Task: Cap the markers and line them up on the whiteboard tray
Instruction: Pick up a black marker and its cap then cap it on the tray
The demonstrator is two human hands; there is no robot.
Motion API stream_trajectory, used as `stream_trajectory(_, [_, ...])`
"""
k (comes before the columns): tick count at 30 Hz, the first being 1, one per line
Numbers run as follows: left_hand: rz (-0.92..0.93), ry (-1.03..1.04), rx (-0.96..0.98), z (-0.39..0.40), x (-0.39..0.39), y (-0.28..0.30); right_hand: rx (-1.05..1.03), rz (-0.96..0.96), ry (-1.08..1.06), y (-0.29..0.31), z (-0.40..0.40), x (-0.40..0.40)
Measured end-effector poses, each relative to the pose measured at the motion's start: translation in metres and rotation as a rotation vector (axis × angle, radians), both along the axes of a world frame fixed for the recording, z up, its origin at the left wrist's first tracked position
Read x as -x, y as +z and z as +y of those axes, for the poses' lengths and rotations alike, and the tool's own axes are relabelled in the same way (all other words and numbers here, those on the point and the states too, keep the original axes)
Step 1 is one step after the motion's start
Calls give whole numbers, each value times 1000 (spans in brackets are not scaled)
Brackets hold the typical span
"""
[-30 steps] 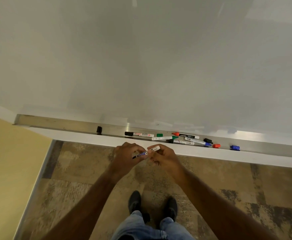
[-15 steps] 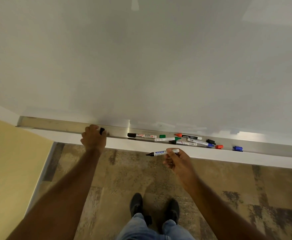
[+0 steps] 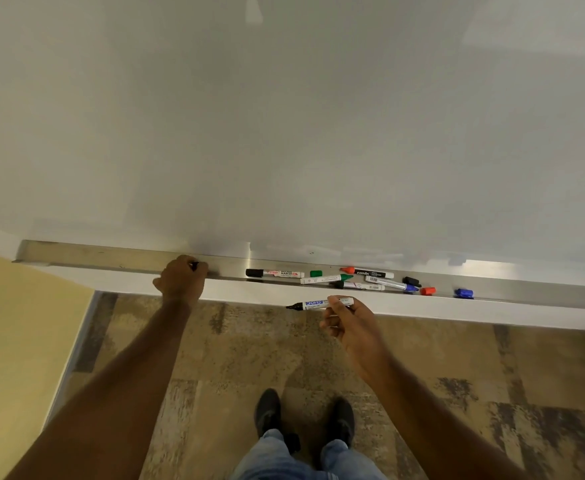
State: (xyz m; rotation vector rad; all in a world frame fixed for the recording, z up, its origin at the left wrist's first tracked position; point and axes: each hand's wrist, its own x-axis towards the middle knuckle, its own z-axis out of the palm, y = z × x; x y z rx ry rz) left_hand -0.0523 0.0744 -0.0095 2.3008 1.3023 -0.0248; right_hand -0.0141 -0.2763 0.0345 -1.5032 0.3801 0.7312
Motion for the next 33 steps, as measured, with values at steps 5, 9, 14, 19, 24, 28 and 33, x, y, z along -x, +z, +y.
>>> stream_trajectory(5, [-396,206,661,-65,21,43,-65,15,-68,6,5,-1])
stream_trajectory(9, [-513,246,977,-103,38,47,-111,37,-105,9,9,-1])
stream_trajectory(14, [-565,176,1057,-127,39,55,-137,54,-157,13,16,-1])
stream_trajectory(19, [-553,79,1013,-128,35,64,-160,47,-169,17,19,-1])
stream_trajectory(24, [-539,7,972,-134,31,67,-187,56,-167,18,18,1])
stream_trajectory(28, [-535,8,960,-141,29,67,-218,53,-166,19,17,4])
stream_trajectory(33, [-578,75,1012,-150,27,66,-250,34,-138,20,14,10])
